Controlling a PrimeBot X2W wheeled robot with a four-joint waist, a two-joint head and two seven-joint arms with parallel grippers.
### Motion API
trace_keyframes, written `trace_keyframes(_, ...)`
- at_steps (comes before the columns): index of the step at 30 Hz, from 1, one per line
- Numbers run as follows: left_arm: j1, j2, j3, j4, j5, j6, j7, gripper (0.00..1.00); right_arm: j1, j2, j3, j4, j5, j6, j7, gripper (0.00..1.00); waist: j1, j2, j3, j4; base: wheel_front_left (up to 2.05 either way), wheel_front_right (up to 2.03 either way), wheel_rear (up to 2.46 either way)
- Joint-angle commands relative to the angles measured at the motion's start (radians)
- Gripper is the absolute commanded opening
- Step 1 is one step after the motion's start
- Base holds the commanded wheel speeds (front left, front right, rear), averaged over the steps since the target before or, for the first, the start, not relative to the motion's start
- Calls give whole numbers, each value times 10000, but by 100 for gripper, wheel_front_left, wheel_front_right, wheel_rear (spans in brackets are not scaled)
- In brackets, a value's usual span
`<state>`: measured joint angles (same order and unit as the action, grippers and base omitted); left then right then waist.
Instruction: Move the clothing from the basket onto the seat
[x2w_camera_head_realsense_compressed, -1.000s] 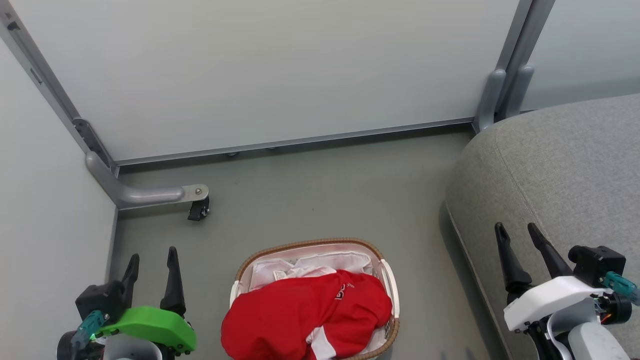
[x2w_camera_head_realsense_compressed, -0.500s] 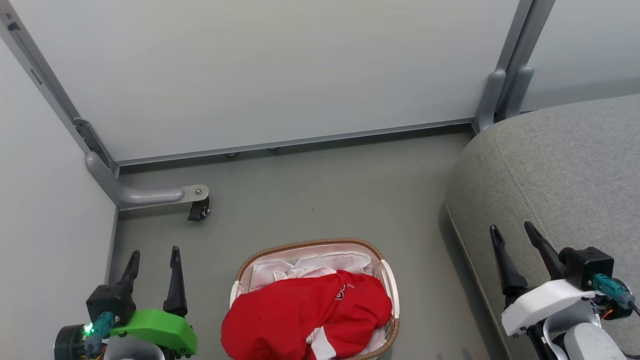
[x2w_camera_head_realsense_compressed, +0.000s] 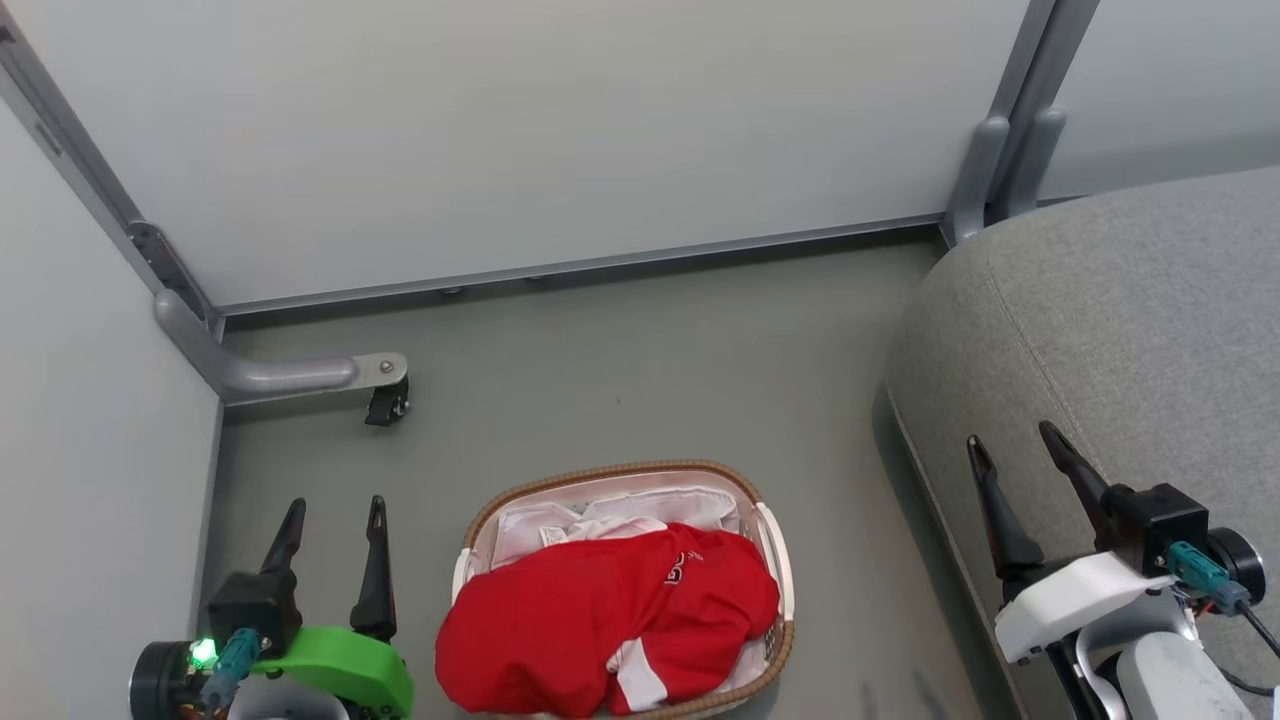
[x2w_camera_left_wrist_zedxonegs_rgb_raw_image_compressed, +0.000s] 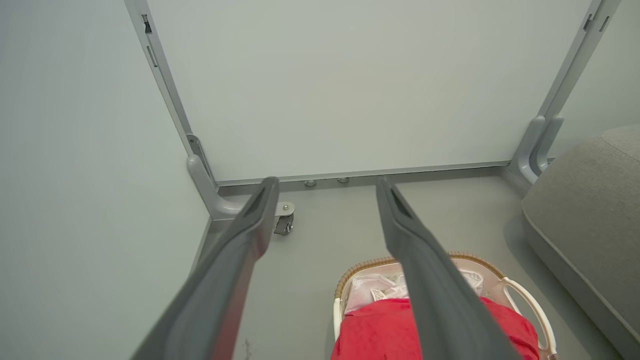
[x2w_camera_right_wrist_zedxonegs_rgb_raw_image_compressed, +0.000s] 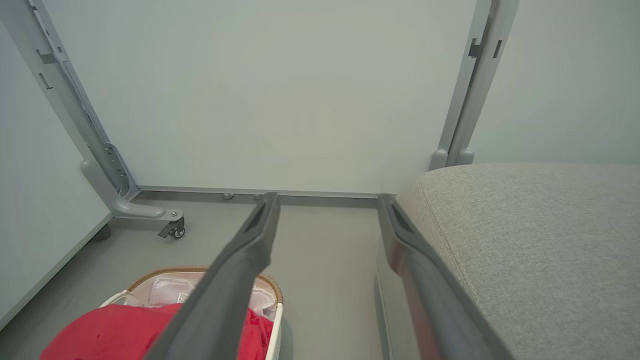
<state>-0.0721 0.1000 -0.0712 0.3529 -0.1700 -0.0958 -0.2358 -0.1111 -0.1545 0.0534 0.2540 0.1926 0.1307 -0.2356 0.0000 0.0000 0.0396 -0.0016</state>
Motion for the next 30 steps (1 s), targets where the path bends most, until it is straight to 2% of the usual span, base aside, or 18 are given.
trace_keyframes(1,-217,-58,-57,23,284,-69,-83,100,-244,-38,47,-134,-252,0,-82,100,0,0,417,-144,0,0,0)
trace_keyframes(14,-1985,5,-712,568,1434,-304,-326,100,-1548,213,395,-1008,-1088,-4,-317,100,0,0,3047,-967,0,0,0)
trace_keyframes(24,-3690,380,-1356,1370,1575,-352,-286,100,-2569,651,798,-1581,-1036,-4,-311,100,0,0,5116,-1590,0,0,0)
trace_keyframes(30,-4459,715,-1937,2176,1509,-355,-285,100,-2897,884,1103,-1709,-915,-4,-311,100,0,0,5939,-2081,0,0,0)
